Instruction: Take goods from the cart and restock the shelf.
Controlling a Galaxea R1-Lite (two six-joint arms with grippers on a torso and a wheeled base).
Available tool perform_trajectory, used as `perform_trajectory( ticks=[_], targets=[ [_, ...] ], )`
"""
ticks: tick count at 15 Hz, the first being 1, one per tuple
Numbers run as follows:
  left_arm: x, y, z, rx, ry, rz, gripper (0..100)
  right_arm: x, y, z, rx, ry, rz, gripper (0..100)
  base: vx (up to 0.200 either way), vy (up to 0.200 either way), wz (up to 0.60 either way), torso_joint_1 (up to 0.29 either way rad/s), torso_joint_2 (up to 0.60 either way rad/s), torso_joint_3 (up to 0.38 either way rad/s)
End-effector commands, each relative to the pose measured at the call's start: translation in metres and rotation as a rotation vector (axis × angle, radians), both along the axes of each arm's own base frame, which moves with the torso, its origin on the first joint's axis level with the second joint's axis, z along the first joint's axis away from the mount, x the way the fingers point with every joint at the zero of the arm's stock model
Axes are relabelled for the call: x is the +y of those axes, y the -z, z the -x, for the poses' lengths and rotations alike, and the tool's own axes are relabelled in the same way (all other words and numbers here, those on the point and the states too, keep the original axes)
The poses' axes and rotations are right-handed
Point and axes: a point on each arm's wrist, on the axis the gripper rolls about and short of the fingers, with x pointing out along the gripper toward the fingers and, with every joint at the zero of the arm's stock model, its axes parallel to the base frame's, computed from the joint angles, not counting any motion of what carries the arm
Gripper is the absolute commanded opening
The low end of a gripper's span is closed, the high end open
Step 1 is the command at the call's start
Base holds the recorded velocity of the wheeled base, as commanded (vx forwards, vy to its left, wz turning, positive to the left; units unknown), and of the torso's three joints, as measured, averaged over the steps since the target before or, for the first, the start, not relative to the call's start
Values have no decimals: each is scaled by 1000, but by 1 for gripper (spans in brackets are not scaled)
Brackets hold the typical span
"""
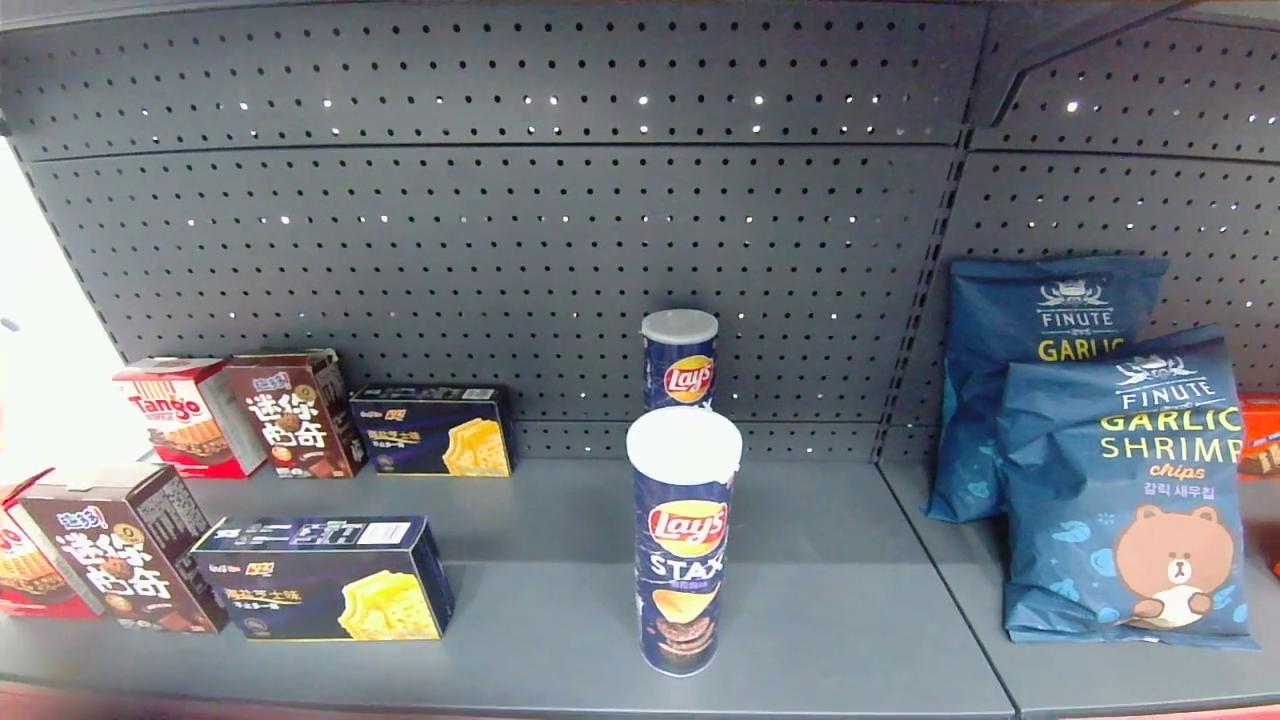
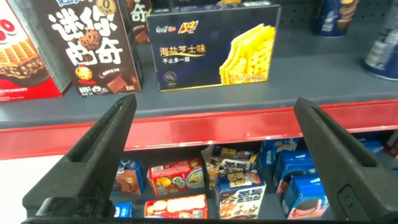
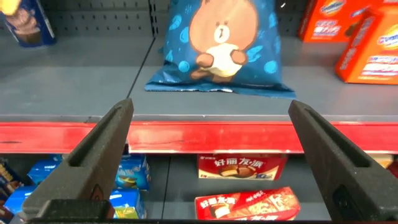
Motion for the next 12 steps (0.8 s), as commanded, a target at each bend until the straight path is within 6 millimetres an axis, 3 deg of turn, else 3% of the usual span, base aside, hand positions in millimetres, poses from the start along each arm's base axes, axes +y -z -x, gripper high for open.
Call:
perform_trajectory(
  ticks=[1,12],
  targets=[
    [0,0,0,0,0,-1,100,0,0,0,2,-2,1,100,0,0,0,0,0,0],
    [0,0,0,0,2,-2,100,0,0,0,2,-2,-2,100,0,0,0,0,0,0]
  ],
)
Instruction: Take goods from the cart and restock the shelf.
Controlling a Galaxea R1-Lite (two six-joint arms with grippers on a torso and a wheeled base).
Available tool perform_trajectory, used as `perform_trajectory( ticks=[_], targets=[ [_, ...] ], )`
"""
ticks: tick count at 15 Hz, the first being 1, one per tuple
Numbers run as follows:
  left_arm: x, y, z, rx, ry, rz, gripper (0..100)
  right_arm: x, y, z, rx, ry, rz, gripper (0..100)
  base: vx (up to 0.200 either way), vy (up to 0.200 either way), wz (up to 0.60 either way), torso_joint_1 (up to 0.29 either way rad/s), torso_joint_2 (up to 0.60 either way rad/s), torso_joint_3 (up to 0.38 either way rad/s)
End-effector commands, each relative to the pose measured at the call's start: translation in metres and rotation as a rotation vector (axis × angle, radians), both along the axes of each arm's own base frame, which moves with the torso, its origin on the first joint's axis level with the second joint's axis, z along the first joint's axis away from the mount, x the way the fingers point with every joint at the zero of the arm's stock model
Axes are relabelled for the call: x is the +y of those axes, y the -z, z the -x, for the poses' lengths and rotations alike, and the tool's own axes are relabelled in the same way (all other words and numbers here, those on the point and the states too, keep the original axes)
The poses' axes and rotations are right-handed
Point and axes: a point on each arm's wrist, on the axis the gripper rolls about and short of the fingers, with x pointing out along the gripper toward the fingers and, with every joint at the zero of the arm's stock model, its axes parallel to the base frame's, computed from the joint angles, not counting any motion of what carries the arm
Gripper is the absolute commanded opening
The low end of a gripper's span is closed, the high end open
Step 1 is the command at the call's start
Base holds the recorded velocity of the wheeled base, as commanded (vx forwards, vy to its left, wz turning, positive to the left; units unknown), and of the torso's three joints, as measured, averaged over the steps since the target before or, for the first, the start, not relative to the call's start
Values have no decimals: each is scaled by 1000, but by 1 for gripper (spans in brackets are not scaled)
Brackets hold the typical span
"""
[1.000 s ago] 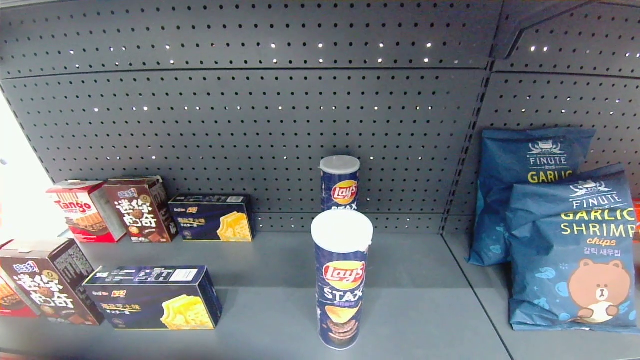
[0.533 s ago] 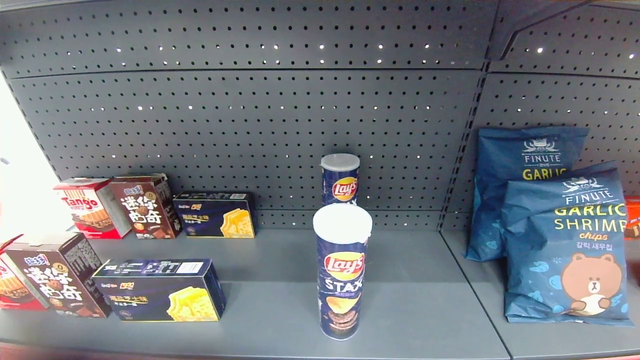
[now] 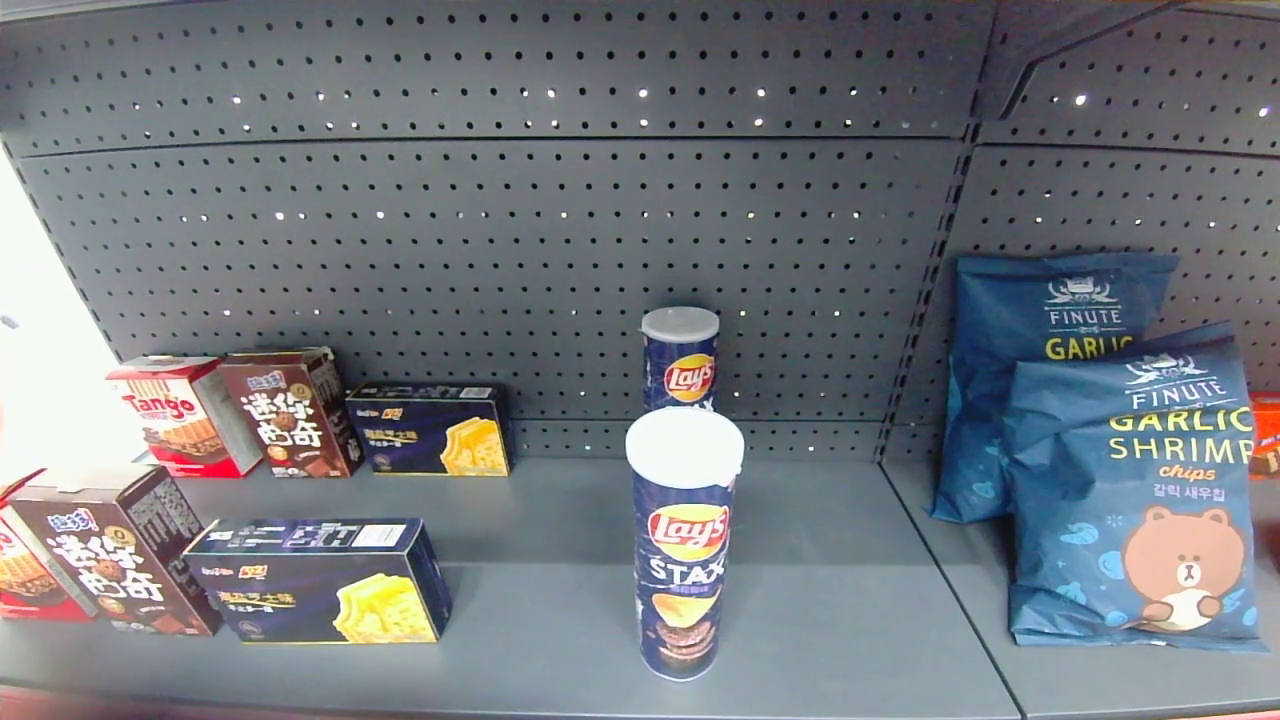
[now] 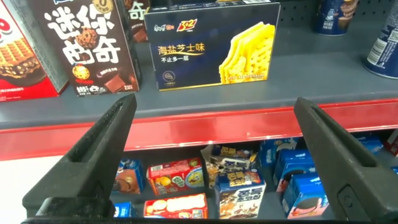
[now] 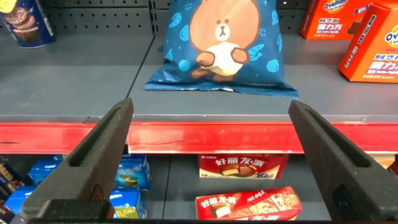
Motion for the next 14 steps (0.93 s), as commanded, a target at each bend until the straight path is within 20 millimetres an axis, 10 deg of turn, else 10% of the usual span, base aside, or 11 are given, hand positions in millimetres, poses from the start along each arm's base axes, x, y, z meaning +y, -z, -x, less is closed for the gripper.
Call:
perform_trajectory(
  ticks=[1,14],
  targets=[
    [0,0,0,-1,0,-1,100,0,0,0,2,-1,0,100,0,0,0,0,0,0],
    [0,0,0,-1,0,-1,100,0,0,0,2,-1,0,100,0,62,0,0,0,1]
  ],
)
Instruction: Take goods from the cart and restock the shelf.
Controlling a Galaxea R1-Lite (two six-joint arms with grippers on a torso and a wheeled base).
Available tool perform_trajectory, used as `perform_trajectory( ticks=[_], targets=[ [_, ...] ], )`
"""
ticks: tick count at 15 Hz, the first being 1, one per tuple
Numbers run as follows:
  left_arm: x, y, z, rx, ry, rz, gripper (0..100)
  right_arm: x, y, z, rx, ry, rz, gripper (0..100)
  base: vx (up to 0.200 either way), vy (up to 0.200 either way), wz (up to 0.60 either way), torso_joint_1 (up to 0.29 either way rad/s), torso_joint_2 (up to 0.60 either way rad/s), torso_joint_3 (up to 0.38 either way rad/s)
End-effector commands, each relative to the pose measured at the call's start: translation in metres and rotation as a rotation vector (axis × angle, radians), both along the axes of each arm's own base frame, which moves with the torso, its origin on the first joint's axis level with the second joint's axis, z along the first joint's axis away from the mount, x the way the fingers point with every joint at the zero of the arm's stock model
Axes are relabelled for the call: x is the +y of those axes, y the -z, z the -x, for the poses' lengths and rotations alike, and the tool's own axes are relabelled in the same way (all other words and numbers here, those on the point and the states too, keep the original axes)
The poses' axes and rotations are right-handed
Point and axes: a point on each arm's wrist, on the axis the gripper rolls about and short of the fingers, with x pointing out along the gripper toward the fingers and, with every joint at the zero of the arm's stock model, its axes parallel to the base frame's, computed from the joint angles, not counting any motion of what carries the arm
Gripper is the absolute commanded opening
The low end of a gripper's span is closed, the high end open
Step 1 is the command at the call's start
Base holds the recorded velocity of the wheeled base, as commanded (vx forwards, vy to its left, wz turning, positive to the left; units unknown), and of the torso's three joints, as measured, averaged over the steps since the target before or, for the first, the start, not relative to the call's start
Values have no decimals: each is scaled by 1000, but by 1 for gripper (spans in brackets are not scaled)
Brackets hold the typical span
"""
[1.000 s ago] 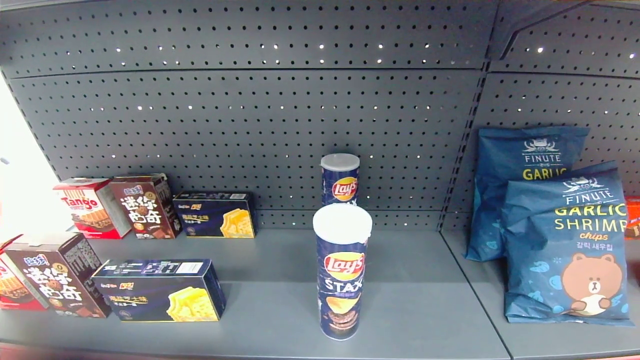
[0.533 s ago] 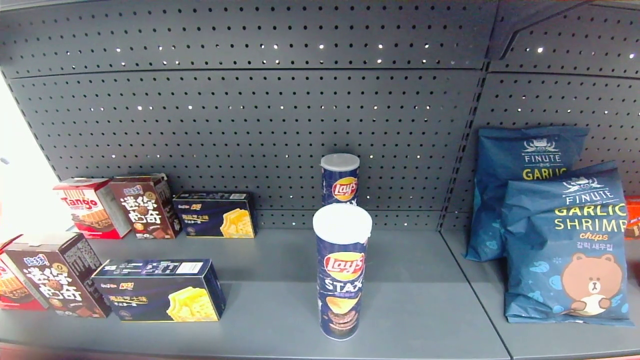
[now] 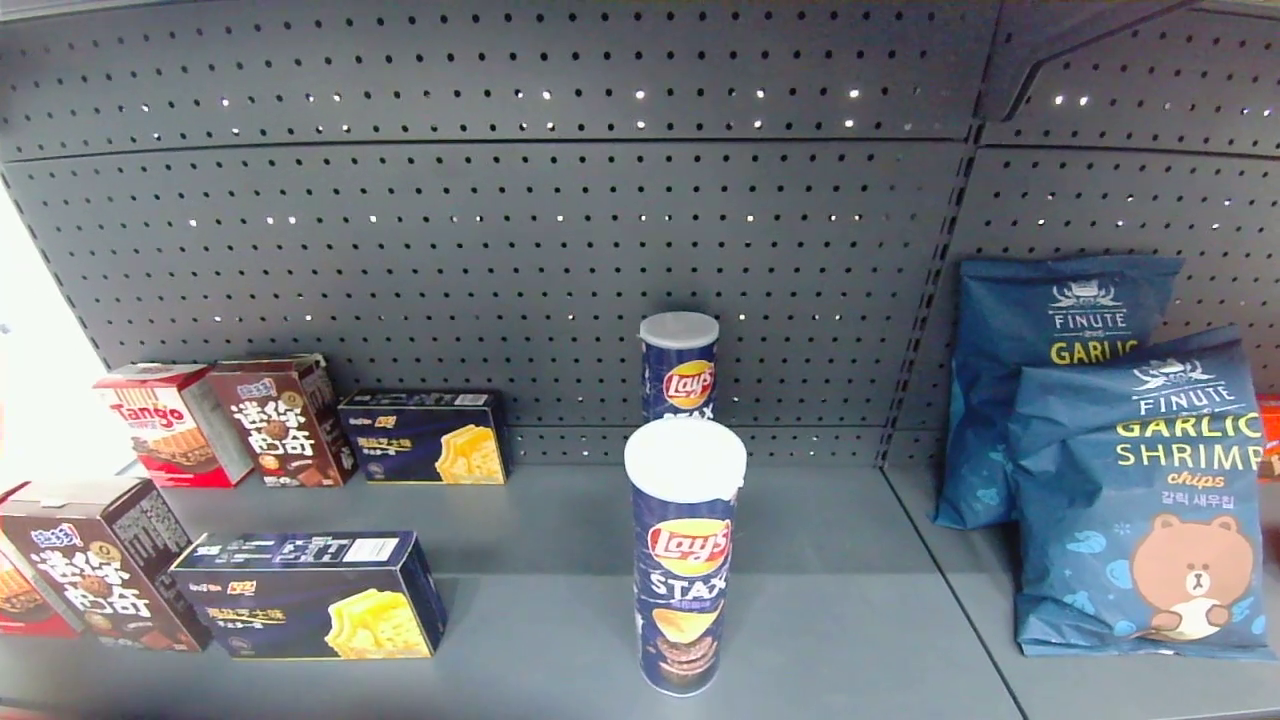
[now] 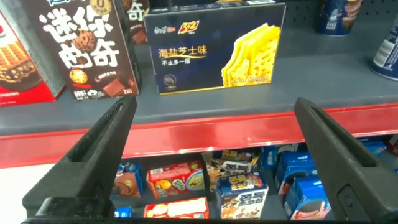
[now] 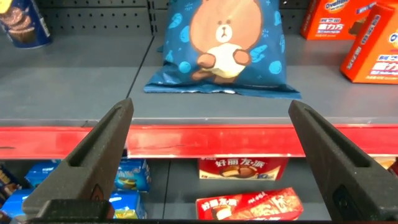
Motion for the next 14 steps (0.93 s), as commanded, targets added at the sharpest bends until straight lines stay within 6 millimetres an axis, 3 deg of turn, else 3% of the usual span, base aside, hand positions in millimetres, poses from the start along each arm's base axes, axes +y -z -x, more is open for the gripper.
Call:
perform_trajectory(
  ticks=[1,14],
  targets=[
    [0,0,0,1,0,0,100,0,0,0,2,2,0,100,0,0,0,0,0,0],
    [0,0,0,1,1,-1,100,0,0,0,2,0,1,100,0,15,0,0,0,0]
  ],
)
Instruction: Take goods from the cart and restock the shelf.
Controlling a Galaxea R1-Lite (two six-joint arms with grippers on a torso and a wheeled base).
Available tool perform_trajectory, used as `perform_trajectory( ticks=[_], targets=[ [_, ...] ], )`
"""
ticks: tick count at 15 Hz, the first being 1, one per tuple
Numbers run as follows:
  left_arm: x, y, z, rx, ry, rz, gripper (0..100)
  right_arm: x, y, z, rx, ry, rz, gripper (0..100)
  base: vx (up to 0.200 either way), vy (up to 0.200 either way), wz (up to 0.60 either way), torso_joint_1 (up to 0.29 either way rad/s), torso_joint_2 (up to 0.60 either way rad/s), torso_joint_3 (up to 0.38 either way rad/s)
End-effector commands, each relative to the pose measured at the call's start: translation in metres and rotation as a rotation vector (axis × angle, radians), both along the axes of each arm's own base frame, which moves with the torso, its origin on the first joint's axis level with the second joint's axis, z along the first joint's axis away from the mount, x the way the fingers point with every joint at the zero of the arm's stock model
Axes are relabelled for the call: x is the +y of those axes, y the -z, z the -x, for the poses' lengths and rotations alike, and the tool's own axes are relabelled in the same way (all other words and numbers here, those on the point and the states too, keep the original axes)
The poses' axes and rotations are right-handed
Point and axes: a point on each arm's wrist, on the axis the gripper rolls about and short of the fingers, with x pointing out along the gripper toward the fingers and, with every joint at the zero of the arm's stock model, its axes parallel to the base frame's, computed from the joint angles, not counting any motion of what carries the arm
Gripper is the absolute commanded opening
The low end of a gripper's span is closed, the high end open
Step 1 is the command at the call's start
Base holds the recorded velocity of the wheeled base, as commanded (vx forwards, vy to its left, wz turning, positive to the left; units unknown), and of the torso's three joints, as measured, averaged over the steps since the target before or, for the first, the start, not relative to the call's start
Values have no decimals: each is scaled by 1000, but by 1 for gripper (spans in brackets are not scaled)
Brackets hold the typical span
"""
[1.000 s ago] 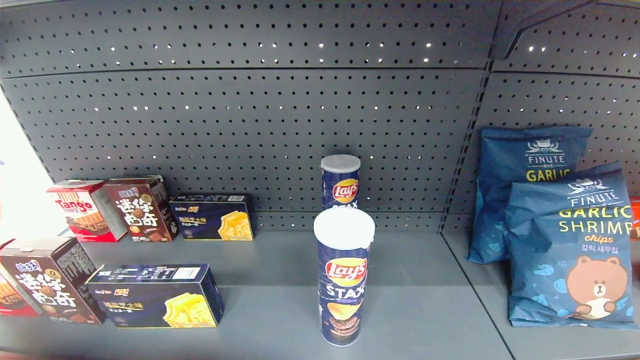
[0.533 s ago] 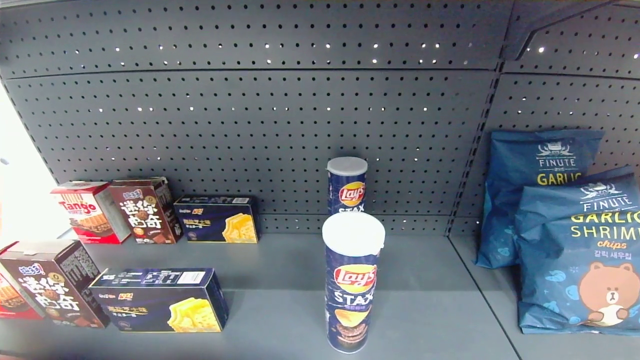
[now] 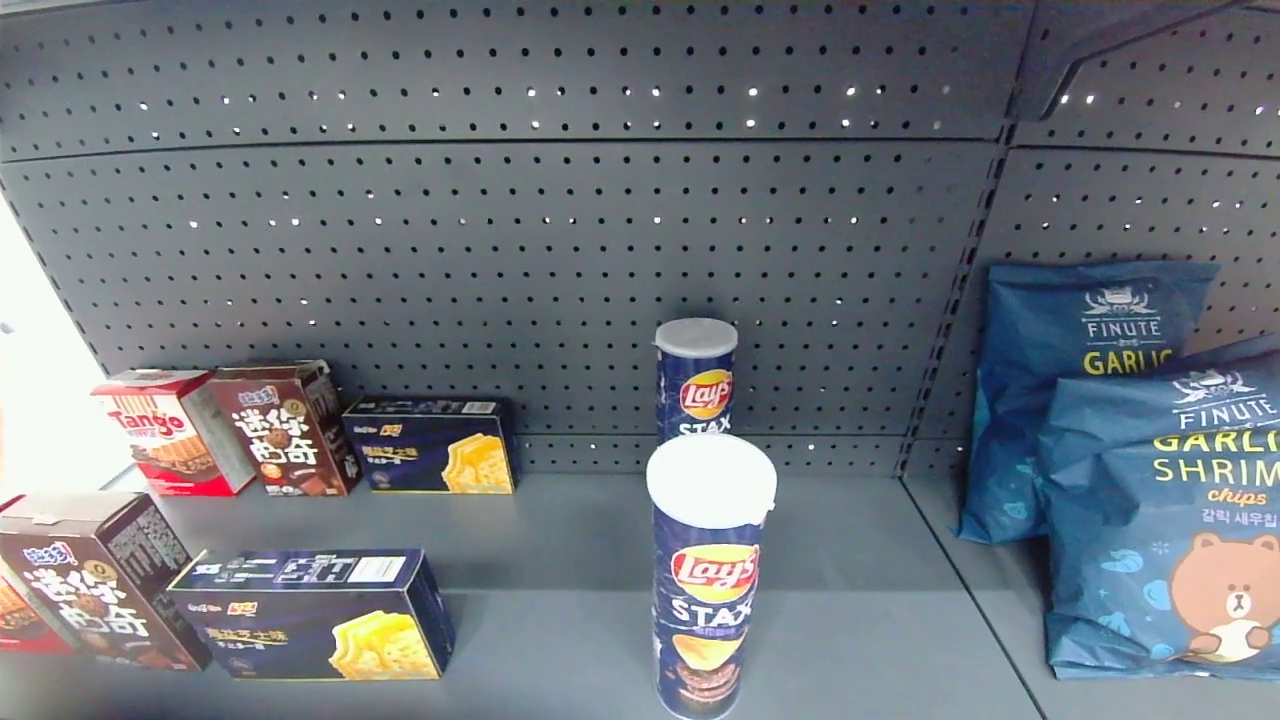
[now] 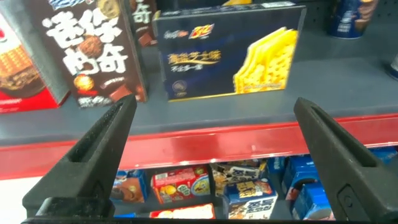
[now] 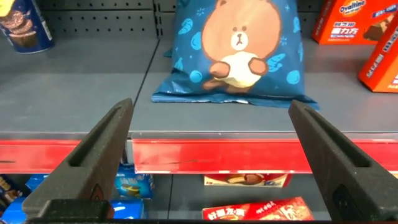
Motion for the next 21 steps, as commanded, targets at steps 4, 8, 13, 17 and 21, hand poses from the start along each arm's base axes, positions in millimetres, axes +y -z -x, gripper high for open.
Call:
perform_trajectory(
  ticks=[4,8,13,17,21],
  targets=[
    [0,0,0,0,-2,3,100,0,0,0,2,0,0,100,-100,0,0,2,1,1],
    [0,0,0,0,-1,1,100,0,0,0,0,1,-1,100,0,0,0,0,0,0],
    [0,0,0,0,-1,3,100,0,0,0,2,0,3,100,0,0,0,0,0,0],
    [0,0,0,0,-1,3,100,0,0,0,0,0,3,100,0,0,0,0,0,0],
    [0,0,0,0,-1,3,100,0,0,0,2,1,0,100,0,0,0,0,0,0]
  ],
)
